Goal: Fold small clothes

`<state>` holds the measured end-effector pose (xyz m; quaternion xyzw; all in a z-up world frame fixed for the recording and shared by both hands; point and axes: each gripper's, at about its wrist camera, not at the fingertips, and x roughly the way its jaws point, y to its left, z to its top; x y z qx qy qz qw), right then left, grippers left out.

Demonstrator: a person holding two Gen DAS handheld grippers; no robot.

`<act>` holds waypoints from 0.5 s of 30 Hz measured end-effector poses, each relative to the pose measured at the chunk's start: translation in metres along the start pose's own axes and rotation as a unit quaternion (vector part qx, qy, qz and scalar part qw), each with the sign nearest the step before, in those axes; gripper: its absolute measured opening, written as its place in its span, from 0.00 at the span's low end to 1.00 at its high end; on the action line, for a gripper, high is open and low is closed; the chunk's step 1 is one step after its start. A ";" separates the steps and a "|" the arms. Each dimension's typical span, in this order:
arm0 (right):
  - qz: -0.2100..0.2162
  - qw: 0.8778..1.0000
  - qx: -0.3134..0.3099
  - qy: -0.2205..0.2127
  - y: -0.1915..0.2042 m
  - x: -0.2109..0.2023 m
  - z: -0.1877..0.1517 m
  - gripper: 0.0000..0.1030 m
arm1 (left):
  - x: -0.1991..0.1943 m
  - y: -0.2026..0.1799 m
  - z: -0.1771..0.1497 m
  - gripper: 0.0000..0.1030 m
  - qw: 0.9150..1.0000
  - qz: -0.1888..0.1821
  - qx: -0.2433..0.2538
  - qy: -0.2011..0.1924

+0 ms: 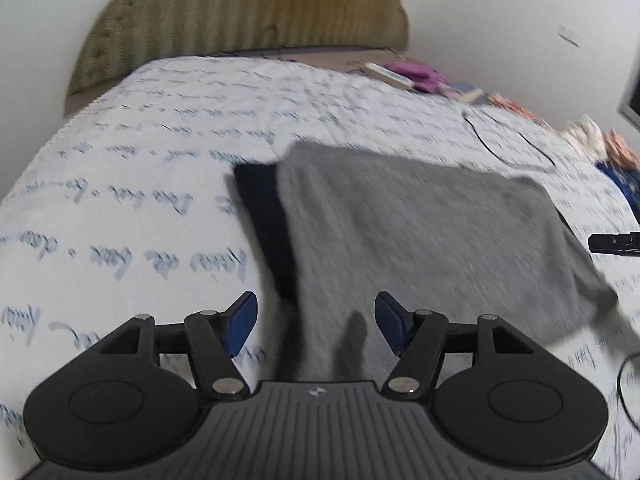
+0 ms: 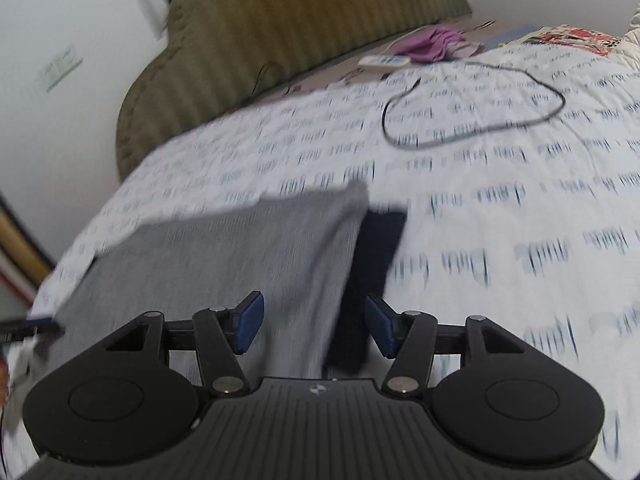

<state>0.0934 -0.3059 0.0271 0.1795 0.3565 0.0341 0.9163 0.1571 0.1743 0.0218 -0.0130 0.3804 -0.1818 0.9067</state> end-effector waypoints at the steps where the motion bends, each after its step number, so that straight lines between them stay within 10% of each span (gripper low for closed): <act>1: 0.001 1.000 -0.001 0.010 0.001 -0.003 -0.010 0.60 | 0.000 -0.005 -0.005 0.61 1.000 -0.002 0.006 0.004; 3: 0.005 0.999 -0.010 0.035 0.005 -0.001 -0.028 0.57 | 0.003 -0.012 -0.012 0.47 1.000 0.003 0.018 0.007; 7: -0.040 0.997 -0.059 0.023 0.022 -0.004 -0.045 0.11 | 0.007 -0.014 -0.011 0.10 1.000 0.024 0.008 0.009; 15: -0.069 0.996 -0.057 0.015 0.013 -0.034 -0.049 0.07 | -0.008 -0.004 -0.020 0.05 0.999 0.041 -0.004 0.020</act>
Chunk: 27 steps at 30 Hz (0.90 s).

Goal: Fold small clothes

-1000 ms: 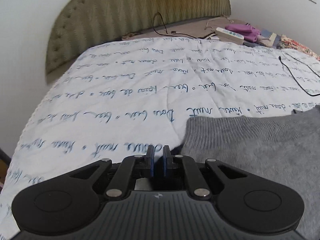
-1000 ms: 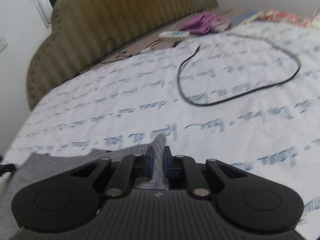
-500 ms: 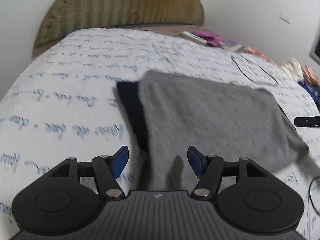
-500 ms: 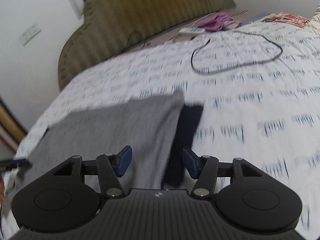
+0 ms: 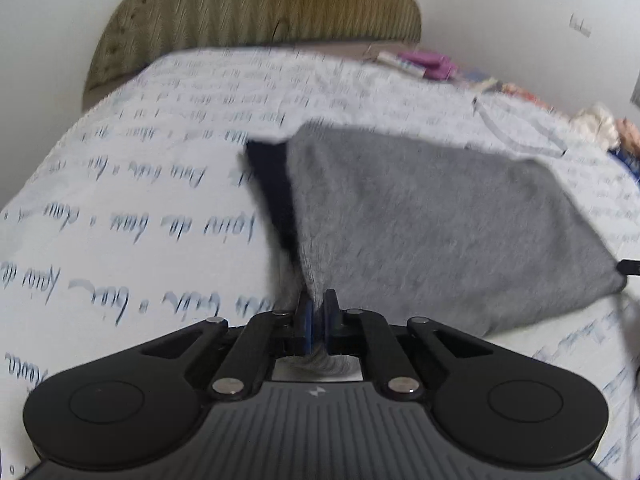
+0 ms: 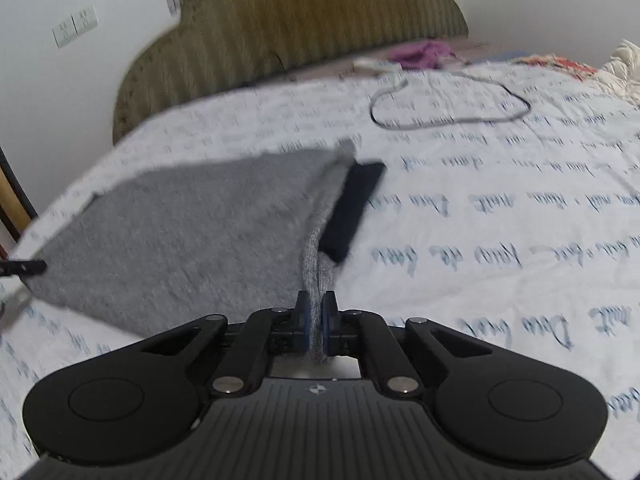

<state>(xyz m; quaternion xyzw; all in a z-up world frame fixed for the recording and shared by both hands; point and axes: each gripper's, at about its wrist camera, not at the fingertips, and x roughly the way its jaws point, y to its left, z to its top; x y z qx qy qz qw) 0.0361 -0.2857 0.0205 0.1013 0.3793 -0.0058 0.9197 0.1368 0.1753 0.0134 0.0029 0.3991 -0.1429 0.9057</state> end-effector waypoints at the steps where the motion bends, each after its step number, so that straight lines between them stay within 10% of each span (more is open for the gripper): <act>1: -0.008 1.000 -0.005 0.012 -0.001 0.004 -0.002 0.11 | 0.004 0.001 -0.004 0.05 1.000 0.000 0.002 0.009; 7: 0.006 0.997 0.006 -0.077 0.009 -0.004 0.031 0.59 | -0.012 -0.018 0.002 0.07 0.999 0.039 0.021 -0.027; 11: -0.031 0.998 -0.034 -0.042 0.024 0.039 0.043 0.60 | -0.011 -0.029 0.005 0.08 0.997 0.071 0.034 -0.020; 15: -0.039 0.999 -0.029 -0.014 0.020 0.059 0.029 0.18 | -0.006 -0.026 -0.002 0.08 0.996 0.083 0.023 -0.005; 19: -0.049 0.998 -0.008 -0.033 0.013 0.043 0.022 0.07 | -0.006 -0.025 -0.004 0.09 0.996 0.086 0.026 -0.003; 22: -0.051 0.998 -0.015 -0.024 0.010 0.039 0.021 0.08 | -0.007 -0.025 -0.004 0.09 0.996 0.087 0.028 -0.004; 27: -0.089 0.995 -0.013 -0.051 0.015 0.032 0.021 0.48 | -0.006 -0.027 -0.007 0.11 0.995 0.090 0.034 -0.001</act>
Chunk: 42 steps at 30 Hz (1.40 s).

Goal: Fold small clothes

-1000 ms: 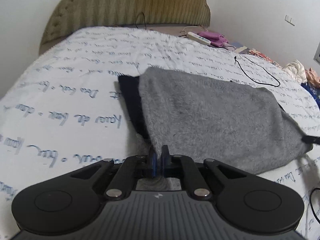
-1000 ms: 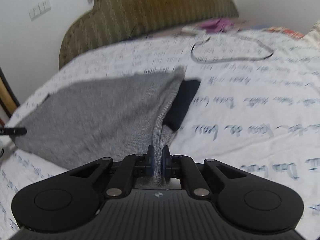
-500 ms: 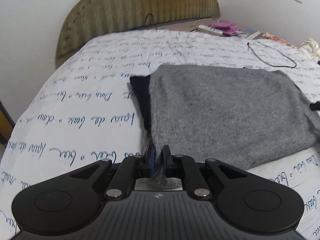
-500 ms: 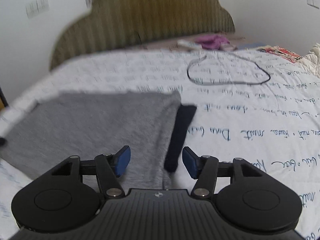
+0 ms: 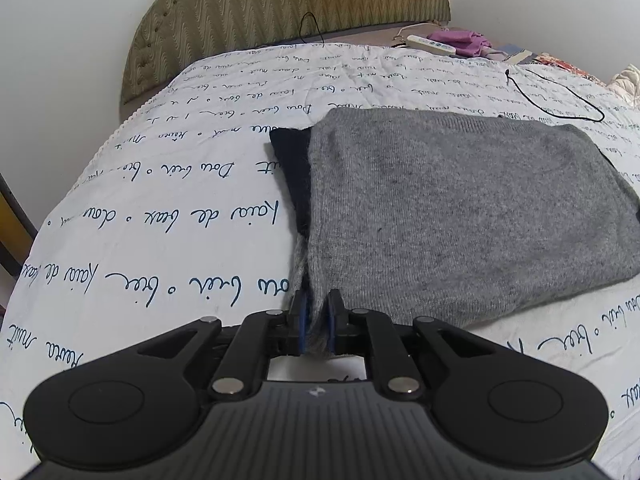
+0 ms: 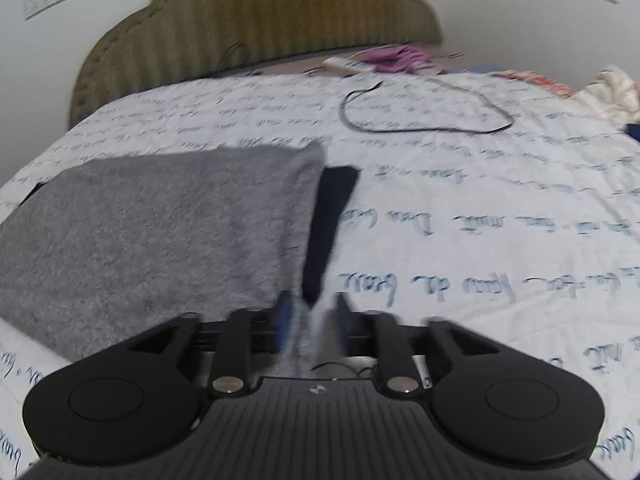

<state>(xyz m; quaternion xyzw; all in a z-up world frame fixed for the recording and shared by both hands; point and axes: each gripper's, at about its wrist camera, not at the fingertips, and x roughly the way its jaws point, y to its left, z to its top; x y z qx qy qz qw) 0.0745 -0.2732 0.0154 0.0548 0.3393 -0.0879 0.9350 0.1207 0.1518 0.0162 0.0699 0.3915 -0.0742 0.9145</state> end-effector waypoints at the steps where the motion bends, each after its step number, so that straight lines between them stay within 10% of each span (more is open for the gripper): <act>1: -0.006 1.000 -0.004 -0.009 0.002 -0.003 0.000 0.50 | 0.000 0.000 -0.001 0.13 1.000 0.001 0.003 0.000; 8: -0.020 0.999 -0.043 0.017 0.010 0.005 -0.010 0.58 | -0.009 0.000 -0.005 0.68 0.999 0.032 0.025 -0.021; 26: 0.114 0.975 -0.183 -0.048 0.142 -0.044 0.000 0.67 | -0.015 0.014 0.004 0.69 0.999 0.030 0.004 -0.030; 36: 0.131 0.942 -0.302 -0.067 0.215 -0.062 -0.031 0.80 | 0.011 0.045 0.040 0.73 0.994 -0.055 -0.095 -0.012; 42: 0.128 0.924 -0.352 -0.081 0.250 -0.058 -0.048 0.80 | 0.055 0.062 0.066 0.75 0.974 -0.139 -0.179 0.030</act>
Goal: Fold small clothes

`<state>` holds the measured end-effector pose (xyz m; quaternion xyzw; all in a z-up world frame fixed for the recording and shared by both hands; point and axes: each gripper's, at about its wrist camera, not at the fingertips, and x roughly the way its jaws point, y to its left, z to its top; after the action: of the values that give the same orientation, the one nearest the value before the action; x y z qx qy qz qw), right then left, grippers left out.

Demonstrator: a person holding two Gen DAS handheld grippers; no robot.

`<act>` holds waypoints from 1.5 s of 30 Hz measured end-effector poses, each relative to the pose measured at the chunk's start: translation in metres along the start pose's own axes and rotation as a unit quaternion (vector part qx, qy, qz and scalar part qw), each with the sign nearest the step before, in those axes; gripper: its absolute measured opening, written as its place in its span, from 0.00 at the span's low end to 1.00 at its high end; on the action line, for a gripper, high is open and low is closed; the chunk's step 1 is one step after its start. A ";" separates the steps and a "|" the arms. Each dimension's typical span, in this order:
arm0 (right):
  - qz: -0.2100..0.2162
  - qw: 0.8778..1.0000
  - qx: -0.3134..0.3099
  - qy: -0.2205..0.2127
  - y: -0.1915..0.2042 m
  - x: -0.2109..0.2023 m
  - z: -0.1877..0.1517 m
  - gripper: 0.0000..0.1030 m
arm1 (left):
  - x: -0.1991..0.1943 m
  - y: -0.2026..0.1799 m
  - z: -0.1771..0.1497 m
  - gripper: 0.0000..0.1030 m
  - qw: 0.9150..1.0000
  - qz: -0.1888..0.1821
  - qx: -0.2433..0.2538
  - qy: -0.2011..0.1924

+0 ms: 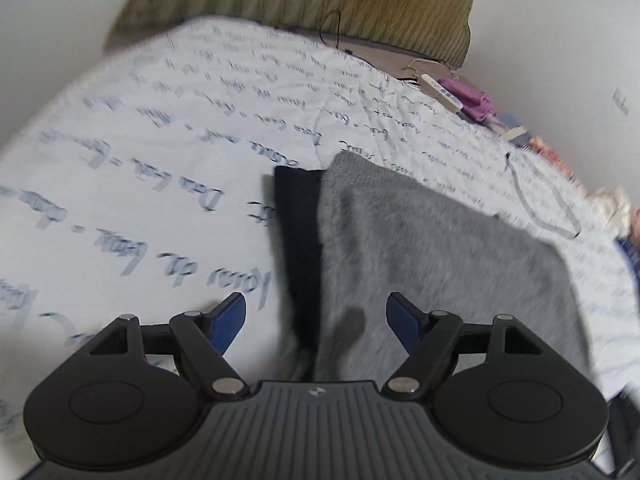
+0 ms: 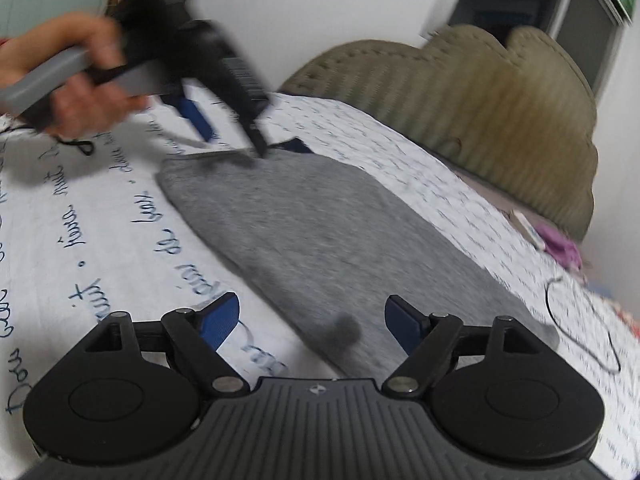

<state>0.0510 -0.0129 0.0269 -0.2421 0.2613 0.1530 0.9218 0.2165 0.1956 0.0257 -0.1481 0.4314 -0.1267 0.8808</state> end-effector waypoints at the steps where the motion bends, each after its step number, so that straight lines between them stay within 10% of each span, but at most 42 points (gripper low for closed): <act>1: 0.001 1.000 -0.005 0.000 0.005 0.003 0.002 0.80 | 0.007 0.004 0.006 0.75 1.000 -0.012 -0.014 0.009; 12: -0.110 0.987 -0.120 -0.013 0.056 0.058 0.023 0.78 | 0.072 0.021 0.057 0.75 0.987 -0.114 -0.099 0.060; 18: -0.128 0.983 -0.134 -0.014 0.064 0.086 0.038 0.59 | 0.097 0.018 0.068 0.74 0.984 -0.131 -0.115 0.045; 28: -0.085 0.986 -0.142 -0.025 0.075 0.102 0.046 0.15 | 0.116 0.019 0.077 0.14 0.988 -0.082 -0.127 0.028; 45: -0.077 0.992 -0.043 -0.089 0.022 0.038 0.039 0.05 | 0.057 -0.059 0.089 0.10 0.997 -0.013 -0.052 -0.058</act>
<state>0.0890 0.0318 0.0264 -0.2865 0.1518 0.1141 0.9391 0.3159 0.1343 0.0589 -0.2060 0.3840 -0.1068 0.8937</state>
